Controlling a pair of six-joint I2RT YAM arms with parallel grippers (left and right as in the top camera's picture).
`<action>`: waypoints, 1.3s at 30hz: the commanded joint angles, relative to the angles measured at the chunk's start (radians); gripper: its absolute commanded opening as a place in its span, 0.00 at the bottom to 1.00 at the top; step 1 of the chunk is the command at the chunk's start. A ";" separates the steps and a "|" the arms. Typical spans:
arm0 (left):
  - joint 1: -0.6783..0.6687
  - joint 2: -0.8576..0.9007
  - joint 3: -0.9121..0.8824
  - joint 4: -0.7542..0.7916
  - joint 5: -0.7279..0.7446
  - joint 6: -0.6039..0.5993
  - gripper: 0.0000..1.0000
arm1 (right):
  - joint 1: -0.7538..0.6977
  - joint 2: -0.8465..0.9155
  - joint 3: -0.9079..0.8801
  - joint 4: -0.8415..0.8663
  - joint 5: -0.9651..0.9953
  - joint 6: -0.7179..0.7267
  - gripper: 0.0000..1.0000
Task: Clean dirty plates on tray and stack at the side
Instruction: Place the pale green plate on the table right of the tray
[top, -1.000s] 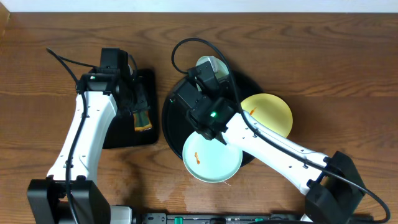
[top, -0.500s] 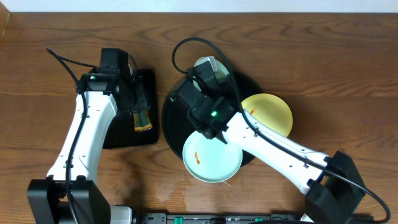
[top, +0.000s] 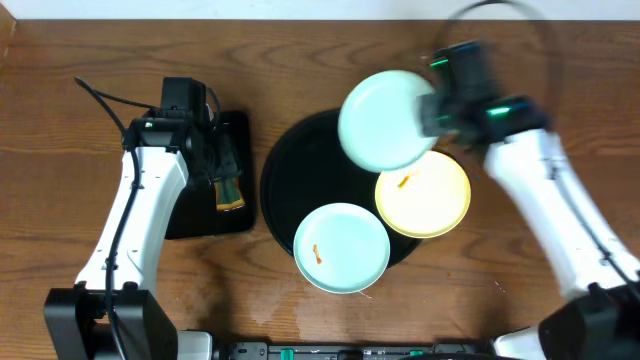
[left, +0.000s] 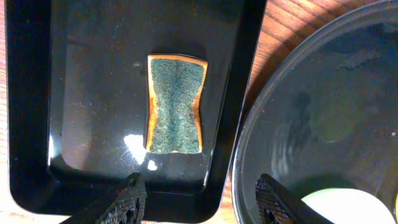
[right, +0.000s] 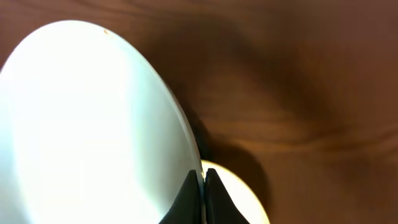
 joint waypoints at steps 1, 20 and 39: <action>0.005 -0.006 0.013 -0.003 -0.016 0.002 0.59 | -0.198 0.005 0.014 -0.045 -0.330 0.060 0.01; 0.005 -0.006 0.013 -0.003 -0.016 0.002 0.59 | -0.775 0.356 0.013 -0.172 -0.246 0.182 0.01; 0.005 -0.006 0.013 -0.005 0.056 0.002 0.59 | -0.600 0.091 0.013 -0.220 -0.275 0.083 0.47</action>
